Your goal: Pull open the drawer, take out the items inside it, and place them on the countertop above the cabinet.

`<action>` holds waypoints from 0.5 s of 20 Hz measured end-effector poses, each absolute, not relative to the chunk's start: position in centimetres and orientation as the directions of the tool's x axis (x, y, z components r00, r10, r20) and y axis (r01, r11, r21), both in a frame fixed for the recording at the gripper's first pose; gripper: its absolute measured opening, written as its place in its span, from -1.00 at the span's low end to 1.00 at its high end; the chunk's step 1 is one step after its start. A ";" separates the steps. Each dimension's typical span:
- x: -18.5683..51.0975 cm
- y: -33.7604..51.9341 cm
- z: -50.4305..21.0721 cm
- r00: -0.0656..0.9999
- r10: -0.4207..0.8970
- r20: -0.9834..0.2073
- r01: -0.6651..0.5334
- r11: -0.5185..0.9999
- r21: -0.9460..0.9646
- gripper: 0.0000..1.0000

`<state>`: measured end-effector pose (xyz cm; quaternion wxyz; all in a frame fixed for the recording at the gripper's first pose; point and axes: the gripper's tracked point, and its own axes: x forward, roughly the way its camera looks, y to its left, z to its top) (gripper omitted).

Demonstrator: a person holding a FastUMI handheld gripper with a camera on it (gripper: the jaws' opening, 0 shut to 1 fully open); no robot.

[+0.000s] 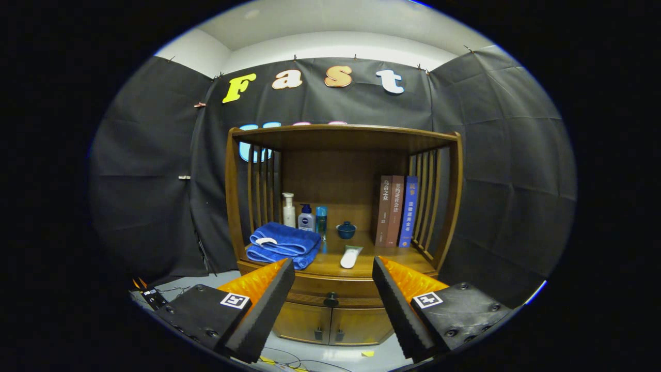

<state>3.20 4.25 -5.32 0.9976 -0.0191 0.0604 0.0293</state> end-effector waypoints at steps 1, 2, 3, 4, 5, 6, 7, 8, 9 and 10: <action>3.0 4.0 -5.2 0.991 0.053 -0.124 -0.057 0.998 -0.032 0.98; 2.9 3.8 -5.0 0.991 0.049 -0.127 -0.053 0.998 -0.030 0.98; 2.6 3.7 -4.8 0.991 0.049 -0.127 -0.053 0.998 -0.029 0.98; 2.5 3.4 -4.6 0.991 0.044 -0.125 -0.048 0.998 -0.031 0.98; 2.4 3.3 -4.4 0.992 0.041 -0.123 -0.046 0.998 -0.035 0.99; 2.3 3.2 -4.2 0.992 0.038 -0.121 -0.043 0.998 -0.035 0.98; 2.3 3.0 -4.1 0.992 0.041 -0.116 -0.044 0.999 -0.027 0.98; 2.2 3.1 -3.9 0.993 0.044 -0.112 -0.046 0.999 -0.013 0.98; 2.3 2.9 -3.8 0.993 0.043 -0.108 -0.043 0.999 -0.001 0.98; 2.3 2.6 -3.9 0.993 0.039 -0.108 -0.039 0.999 0.005 0.98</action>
